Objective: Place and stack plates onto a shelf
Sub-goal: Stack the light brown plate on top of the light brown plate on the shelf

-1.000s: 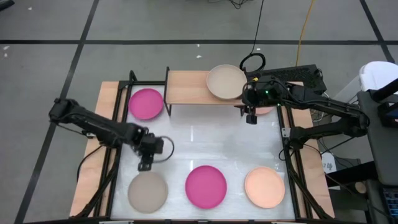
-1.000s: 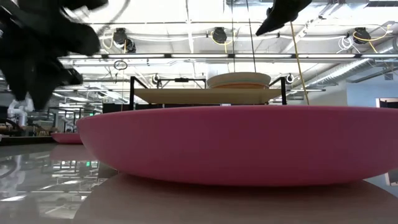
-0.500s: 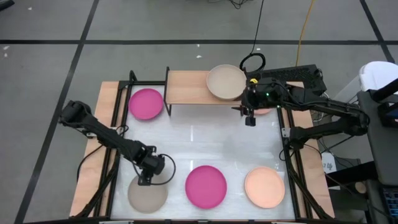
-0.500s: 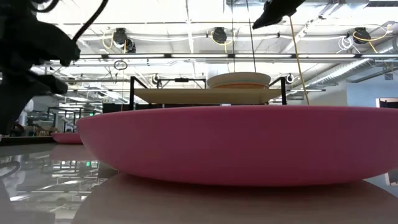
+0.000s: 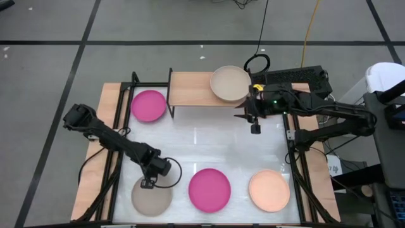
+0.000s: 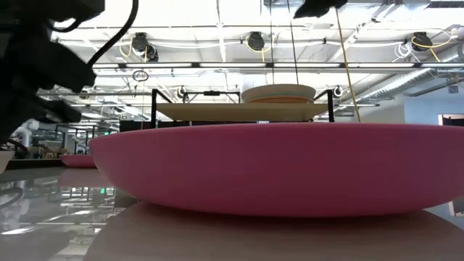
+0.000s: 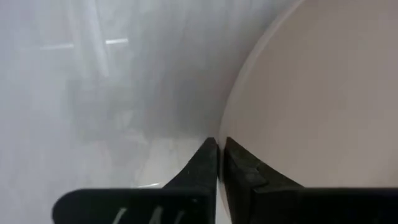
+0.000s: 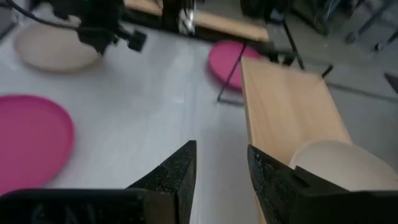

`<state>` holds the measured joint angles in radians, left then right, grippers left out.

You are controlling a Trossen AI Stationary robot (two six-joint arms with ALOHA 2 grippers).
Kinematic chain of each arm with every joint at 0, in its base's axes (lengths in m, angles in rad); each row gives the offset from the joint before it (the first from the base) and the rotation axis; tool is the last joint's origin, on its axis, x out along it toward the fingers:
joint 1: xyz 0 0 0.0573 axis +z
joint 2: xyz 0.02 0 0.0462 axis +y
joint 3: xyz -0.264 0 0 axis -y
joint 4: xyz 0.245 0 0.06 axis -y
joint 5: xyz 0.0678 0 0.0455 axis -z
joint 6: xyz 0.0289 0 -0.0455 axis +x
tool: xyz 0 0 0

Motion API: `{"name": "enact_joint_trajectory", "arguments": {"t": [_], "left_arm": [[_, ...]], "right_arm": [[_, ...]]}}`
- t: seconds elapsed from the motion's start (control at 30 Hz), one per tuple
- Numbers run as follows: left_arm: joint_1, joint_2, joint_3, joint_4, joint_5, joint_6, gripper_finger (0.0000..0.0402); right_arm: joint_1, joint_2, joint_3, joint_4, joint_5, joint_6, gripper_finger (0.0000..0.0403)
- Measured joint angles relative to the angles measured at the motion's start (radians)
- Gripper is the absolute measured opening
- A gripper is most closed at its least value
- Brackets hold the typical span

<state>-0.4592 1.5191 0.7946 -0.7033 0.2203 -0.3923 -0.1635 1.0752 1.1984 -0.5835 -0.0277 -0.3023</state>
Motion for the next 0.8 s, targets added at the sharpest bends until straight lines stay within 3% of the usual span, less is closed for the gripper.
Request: {"name": "enact_joint_trajectory", "arguments": {"t": [0.13,0.47,0.63,0.8], "left_arm": [[0.023,-0.052,0.096,-0.112,-0.061,0.060,0.0009],[0.138,-0.095,0.541,-0.423,-0.300,0.411,0.0009],[0.308,-0.095,0.710,-0.383,-0.347,0.661,0.0009],[0.510,-0.074,0.793,-0.207,-0.318,0.884,0.0009]], "right_arm": [[0.021,-0.036,0.000,0.063,0.000,0.000,0.0128],[0.049,-0.174,0.000,0.314,0.000,-0.005,0.0128],[0.049,-0.239,0.000,0.417,0.000,-0.011,0.0128],[0.049,-0.285,0.000,0.475,0.000,-0.027,0.0128]]}}
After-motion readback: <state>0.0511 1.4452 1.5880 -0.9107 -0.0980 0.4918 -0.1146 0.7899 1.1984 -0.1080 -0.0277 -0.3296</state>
